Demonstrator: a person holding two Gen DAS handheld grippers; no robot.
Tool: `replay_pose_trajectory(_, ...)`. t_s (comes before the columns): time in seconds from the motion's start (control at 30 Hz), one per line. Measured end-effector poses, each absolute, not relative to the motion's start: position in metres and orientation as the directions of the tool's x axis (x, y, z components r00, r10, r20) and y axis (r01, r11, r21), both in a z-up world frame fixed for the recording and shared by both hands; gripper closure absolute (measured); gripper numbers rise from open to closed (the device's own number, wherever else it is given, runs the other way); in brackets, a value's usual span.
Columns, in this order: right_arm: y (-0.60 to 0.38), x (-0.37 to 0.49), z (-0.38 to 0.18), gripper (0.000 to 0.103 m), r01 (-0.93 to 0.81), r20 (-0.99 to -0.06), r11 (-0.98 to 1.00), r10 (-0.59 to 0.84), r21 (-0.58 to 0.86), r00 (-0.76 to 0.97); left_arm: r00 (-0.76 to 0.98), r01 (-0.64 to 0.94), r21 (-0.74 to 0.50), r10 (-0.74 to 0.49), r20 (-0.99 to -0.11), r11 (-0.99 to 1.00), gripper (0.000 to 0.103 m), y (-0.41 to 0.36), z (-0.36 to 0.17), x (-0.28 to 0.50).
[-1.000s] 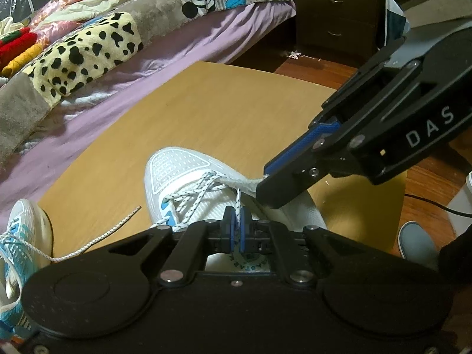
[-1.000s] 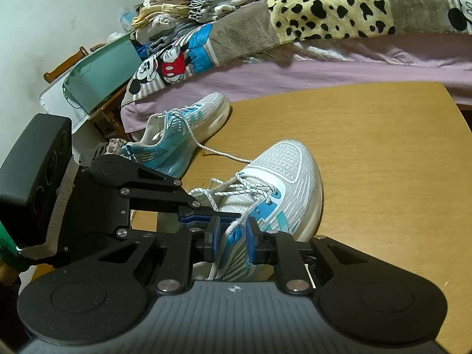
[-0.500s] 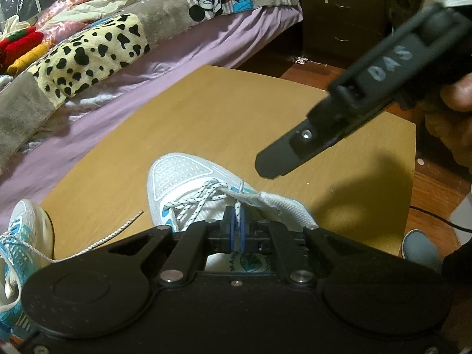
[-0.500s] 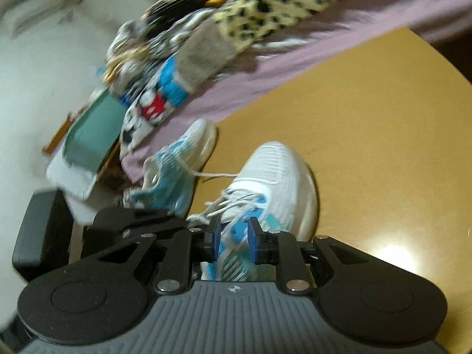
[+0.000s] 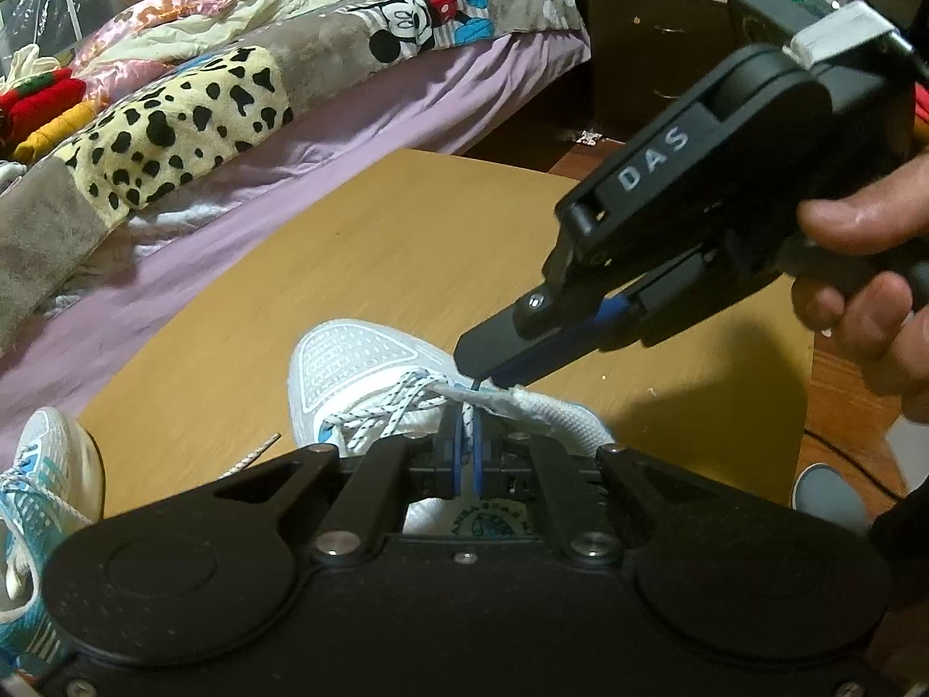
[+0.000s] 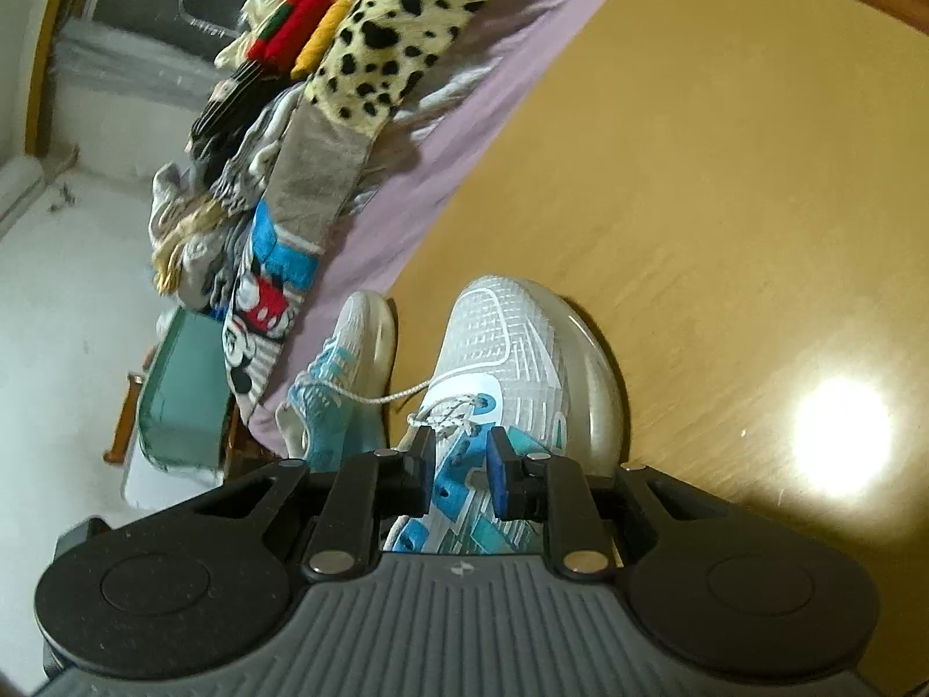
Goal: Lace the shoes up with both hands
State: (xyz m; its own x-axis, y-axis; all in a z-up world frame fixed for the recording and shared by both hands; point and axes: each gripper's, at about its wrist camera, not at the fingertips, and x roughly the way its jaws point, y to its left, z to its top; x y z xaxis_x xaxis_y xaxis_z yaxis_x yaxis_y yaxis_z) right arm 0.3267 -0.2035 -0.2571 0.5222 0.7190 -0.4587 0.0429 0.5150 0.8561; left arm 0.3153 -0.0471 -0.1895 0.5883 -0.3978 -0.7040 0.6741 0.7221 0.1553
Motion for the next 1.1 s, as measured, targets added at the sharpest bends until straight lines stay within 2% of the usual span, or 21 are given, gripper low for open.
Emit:
replay_pose_trajectory(0.1, -0.202, 0.327, -0.259, 0.091, 0.055, -0.454, 0.507, 0.713, 0.860, 0.535, 0.587, 0.674, 0.149, -0.401, -0.703, 0.724, 0.102, -0.047, -0.189, 0.316)
replay_pose_trajectory(0.43, -0.197, 0.327, -0.258, 0.098, 0.039, -0.444, 0.514, 0.698, 0.857, 0.562, 0.572, 0.675, 0.125, -0.408, -0.712, 0.727, 0.102, -0.043, -0.184, 0.316)
replay_pose_trajectory(0.5, -0.197, 0.327, -0.257, 0.099, 0.035, -0.445, 0.518, 0.695, 0.855, 0.565, 0.566, 0.675, 0.116, -0.411, -0.714, 0.728, 0.100, -0.041, -0.182, 0.316)
replay_pose_trajectory(0.57, -0.199, 0.327, -0.256, 0.099, 0.033, -0.444, 0.522, 0.691, 0.853, 0.571, 0.569, 0.665, 0.085, -0.430, -0.701, 0.742, 0.092, -0.033, -0.174, 0.316)
replay_pose_trajectory(0.7, -0.206, 0.326, -0.253, 0.099, 0.034, -0.433, 0.515, 0.682, 0.857, 0.589, 0.608, 0.570, -0.048, -0.461, -0.647, 0.820, 0.090, 0.000, -0.160, 0.327)
replay_pose_trajectory(0.8, -0.217, 0.326, -0.249, 0.099, 0.038, -0.424, 0.510, 0.668, 0.859, 0.611, 0.663, 0.446, -0.140, -0.431, -0.613, 0.884, 0.090, 0.027, -0.153, 0.336)
replay_pose_trajectory(0.93, -0.234, 0.326, -0.246, 0.099, 0.052, -0.418, 0.508, 0.641, 0.860, 0.644, 0.708, 0.262, -0.231, -0.350, -0.613, 0.937, 0.090, 0.059, -0.154, 0.346)
replay_pose_trajectory(1.1, -0.257, 0.326, -0.243, 0.099, 0.073, -0.416, 0.508, 0.604, 0.858, 0.680, 0.723, 0.142, -0.269, -0.286, -0.629, 0.953, 0.090, 0.078, -0.155, 0.347)
